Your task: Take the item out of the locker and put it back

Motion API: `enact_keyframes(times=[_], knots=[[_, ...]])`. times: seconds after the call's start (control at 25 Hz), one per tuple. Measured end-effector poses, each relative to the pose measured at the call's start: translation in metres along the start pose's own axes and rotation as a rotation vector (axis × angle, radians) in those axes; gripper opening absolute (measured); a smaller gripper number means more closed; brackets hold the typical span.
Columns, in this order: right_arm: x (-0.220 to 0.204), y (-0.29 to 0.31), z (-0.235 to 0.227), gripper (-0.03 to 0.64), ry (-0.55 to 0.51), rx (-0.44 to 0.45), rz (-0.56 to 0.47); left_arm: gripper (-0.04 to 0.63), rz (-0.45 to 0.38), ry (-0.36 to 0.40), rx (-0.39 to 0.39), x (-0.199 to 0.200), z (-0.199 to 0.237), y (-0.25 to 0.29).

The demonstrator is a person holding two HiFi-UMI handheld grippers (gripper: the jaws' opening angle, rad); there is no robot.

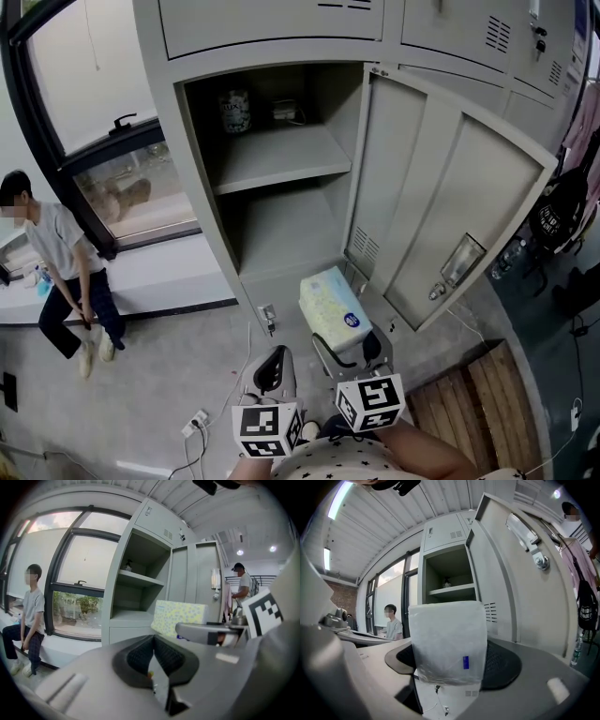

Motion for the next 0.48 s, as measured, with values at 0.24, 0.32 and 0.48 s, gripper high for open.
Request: enact_keyframes(times=[0.24,0.32,0.48], knots=[[0.013,0.062,-0.01,0.374,-0.036,-0.013,-0.028,0.007,0.024,-0.016,0.008,-0.006,0.005,0.009],[0.019,0.088,-0.013,0.374,-0.044,-0.017,-0.034,0.008,0.033,-0.019,0.017,-0.006,0.009,0.012],[0.027,0.135,-0.014,0.375,-0.058,-0.012,-0.039,0.008,0.038,-0.024,0.045,-0.007,0.02,0.017]])
Point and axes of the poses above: the fingertips, and each gripper's own axes: y forward along the fingers, z to its left, x out of its top, the point moved 3 cm from there along -y, backward along the fingers, and after that the axes turned 5 degrees about -z, right-handed, at the moved point
